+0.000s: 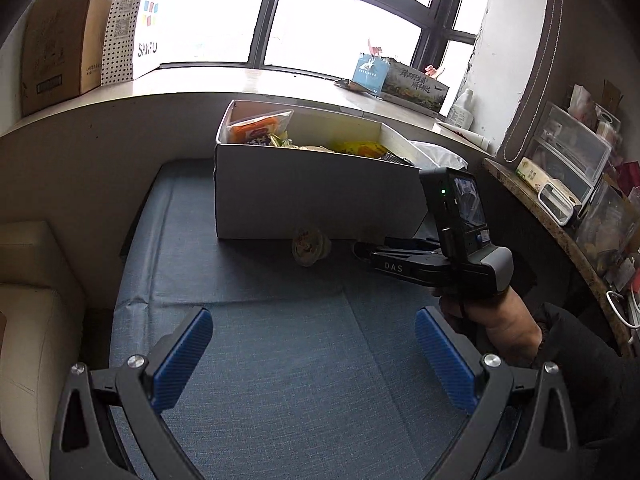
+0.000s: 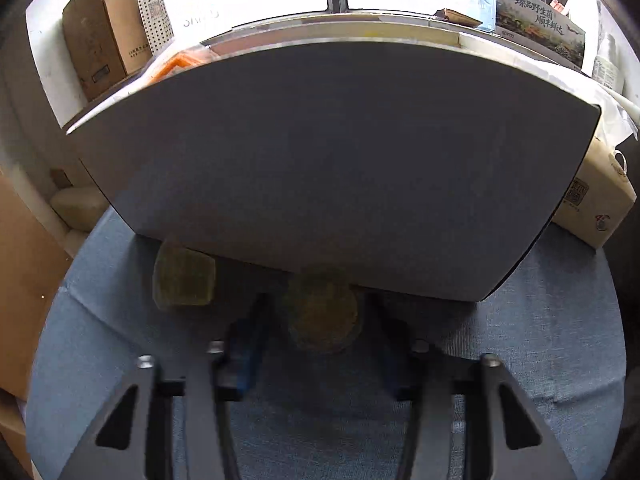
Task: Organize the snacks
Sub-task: 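Grasp clear jelly cup with right tool while left tool grasps cartoon jelly cup, then drop both jelly cups into the white box and open both tools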
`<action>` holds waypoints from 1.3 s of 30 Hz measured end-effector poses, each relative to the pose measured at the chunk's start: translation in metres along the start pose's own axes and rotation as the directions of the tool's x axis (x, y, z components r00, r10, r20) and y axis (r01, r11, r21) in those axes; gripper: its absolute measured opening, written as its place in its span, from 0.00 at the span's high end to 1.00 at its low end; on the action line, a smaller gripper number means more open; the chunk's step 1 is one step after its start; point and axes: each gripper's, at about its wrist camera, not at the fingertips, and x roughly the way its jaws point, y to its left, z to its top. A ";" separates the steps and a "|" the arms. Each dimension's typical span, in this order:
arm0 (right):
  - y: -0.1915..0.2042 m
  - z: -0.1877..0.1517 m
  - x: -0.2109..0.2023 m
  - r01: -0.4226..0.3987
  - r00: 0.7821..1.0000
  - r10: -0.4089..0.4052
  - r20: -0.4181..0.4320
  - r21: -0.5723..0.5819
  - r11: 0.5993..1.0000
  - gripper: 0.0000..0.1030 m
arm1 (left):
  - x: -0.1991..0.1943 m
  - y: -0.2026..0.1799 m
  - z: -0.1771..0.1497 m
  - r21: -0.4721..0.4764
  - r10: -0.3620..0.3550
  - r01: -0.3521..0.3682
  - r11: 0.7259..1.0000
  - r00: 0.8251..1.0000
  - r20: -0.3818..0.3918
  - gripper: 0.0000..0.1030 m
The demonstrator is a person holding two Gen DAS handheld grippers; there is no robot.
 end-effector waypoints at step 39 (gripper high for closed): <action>-0.051 -0.053 -0.133 -0.180 0.974 0.165 0.152 0.089 0.980 0.67 | 0.082 -0.002 0.054 0.054 -0.075 0.076 0.996 0.997 -0.021 0.52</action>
